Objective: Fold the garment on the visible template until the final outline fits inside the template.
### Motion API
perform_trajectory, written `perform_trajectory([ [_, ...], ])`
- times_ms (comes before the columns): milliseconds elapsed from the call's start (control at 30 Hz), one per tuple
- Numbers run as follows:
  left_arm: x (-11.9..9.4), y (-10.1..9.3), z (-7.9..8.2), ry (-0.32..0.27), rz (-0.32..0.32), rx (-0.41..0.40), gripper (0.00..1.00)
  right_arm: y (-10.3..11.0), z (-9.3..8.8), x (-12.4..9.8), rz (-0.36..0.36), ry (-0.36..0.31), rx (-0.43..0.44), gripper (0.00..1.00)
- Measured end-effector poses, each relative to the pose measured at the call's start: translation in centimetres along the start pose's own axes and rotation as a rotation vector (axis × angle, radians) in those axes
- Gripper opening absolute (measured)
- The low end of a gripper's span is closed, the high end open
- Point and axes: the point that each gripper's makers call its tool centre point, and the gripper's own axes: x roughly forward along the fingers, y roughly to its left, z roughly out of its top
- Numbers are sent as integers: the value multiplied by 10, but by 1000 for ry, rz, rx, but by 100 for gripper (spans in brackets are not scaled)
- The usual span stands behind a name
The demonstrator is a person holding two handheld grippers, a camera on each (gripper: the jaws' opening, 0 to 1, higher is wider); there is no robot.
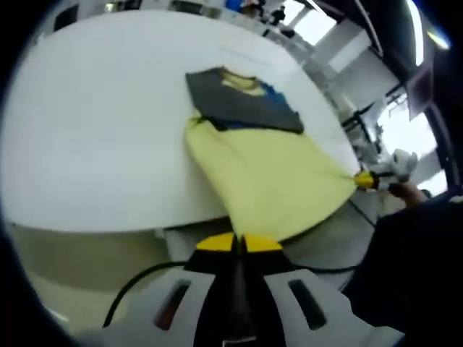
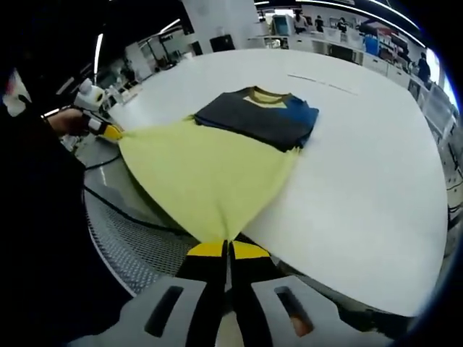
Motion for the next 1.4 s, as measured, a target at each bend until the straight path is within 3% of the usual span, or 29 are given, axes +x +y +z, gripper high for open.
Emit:
perform_trajectory([
  [233,-11,-6,13,-30,-12,-2,0,1,7,-7,16,-18,1,1],
  [467,-23,-14,17,-24,-20,10,0,8,9,-13,48,-8,-19,1],
  [700,-25,-16,29,-38,-25,16,0,2,19,-15,38,-21,-27,1],
  [933,-17,-12,54,-44,-22,75,0,-26,47,-9,7,-46,-82,1],
  [1133,-16,-9,86,-76,-13,123,0,-45,79,-6,-18,-66,-141,1],
  [1400,-14,-4,130,-144,-16,128,0,-69,116,-3,-53,-111,-181,1],
])
